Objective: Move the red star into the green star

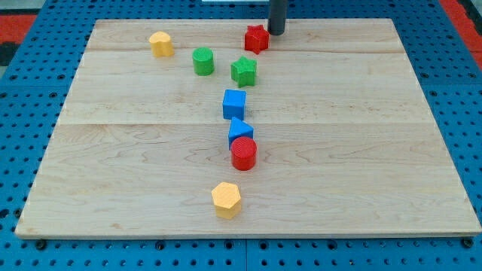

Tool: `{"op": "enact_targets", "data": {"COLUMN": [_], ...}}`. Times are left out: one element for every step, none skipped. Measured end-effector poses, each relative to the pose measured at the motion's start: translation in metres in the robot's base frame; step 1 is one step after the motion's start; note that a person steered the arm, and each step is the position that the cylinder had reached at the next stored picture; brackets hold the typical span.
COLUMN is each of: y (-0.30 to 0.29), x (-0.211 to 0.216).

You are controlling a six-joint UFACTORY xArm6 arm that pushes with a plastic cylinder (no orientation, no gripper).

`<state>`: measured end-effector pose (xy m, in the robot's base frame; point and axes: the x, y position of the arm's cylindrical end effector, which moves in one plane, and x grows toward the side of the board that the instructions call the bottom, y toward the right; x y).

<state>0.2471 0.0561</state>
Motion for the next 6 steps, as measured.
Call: {"op": "enact_targets", "data": {"y": [-0.024,0.027,0.037,0.006,-0.005,-0.023], "x": [0.043,-0.009,-0.047,-0.030,-0.020,-0.020]}}
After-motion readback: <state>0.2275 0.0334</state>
